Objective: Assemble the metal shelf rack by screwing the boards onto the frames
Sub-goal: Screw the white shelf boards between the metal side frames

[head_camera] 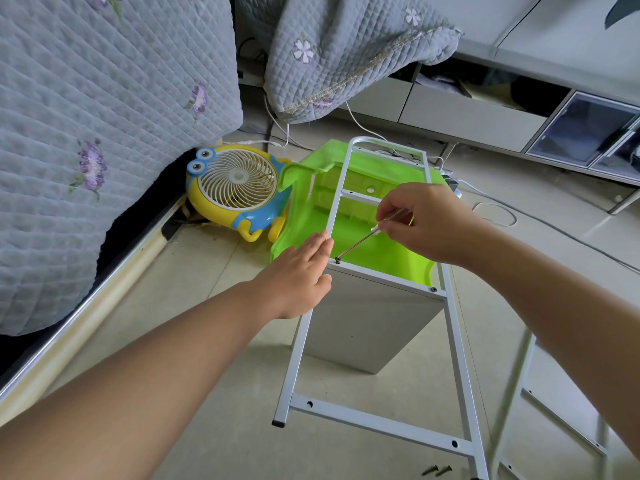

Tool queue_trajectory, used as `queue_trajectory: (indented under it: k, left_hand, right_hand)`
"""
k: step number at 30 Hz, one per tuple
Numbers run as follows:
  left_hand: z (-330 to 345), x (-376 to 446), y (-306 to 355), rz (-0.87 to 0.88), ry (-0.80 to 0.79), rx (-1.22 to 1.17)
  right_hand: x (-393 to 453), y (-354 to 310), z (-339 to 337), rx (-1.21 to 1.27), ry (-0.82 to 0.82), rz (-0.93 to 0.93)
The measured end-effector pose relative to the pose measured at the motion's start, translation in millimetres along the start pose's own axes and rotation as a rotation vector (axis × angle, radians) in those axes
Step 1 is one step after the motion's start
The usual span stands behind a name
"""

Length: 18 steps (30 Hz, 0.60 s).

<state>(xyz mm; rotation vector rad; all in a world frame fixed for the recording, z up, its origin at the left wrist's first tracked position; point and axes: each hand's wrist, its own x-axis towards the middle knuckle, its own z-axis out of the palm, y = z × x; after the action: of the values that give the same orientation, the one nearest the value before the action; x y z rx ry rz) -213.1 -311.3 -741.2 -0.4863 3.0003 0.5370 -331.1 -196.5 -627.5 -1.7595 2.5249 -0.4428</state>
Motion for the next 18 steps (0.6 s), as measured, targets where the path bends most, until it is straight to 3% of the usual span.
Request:
queue_trajectory:
  k: [18]
  left_hand:
    - [-1.5, -0.7, 1.1, -0.012, -0.017, -0.026]
  right_hand:
    - [1.9, -6.0, -1.7, -0.145, -0.056, -0.033]
